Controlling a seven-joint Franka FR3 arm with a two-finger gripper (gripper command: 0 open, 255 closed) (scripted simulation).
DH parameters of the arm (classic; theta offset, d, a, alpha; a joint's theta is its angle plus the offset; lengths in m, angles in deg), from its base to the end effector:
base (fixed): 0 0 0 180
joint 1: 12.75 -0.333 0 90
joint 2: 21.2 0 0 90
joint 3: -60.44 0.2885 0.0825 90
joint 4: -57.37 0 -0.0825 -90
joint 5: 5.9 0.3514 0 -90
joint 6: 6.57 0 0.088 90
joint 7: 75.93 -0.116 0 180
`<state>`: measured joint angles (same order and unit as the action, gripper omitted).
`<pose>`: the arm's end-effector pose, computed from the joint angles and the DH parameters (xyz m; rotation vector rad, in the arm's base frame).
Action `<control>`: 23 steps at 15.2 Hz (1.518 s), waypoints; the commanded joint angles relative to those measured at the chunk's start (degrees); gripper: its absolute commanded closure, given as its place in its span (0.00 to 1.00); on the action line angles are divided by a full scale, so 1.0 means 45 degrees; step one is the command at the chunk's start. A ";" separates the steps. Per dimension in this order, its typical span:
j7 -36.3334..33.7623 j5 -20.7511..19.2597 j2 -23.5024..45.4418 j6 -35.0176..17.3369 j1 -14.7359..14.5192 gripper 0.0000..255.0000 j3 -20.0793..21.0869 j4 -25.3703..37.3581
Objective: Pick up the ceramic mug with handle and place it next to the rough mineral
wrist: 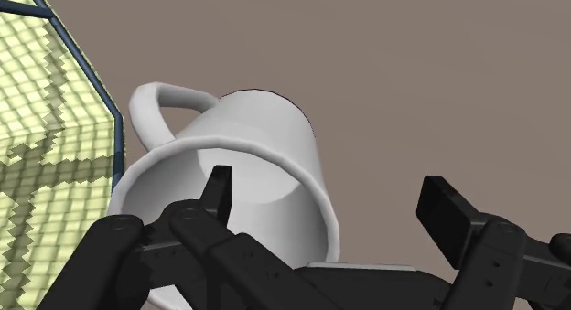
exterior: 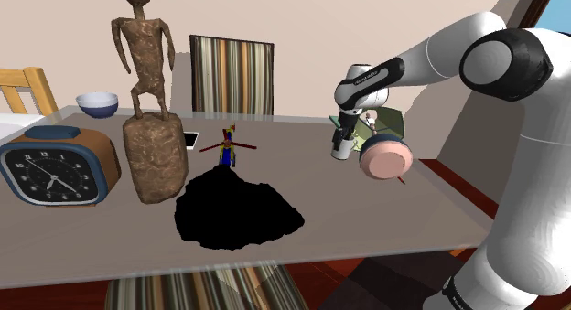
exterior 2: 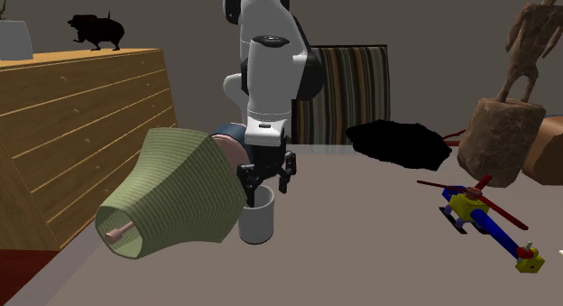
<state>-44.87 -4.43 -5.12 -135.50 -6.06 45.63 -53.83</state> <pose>0.5421 -0.2066 0.3318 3.0692 0.2494 0.0187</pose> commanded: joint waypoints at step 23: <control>-0.0111 -0.0268 -0.0898 0.1821 -0.0079 1.00 -0.0084 0.0951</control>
<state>-45.30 -5.57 -8.96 -128.05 -6.38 45.26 -50.11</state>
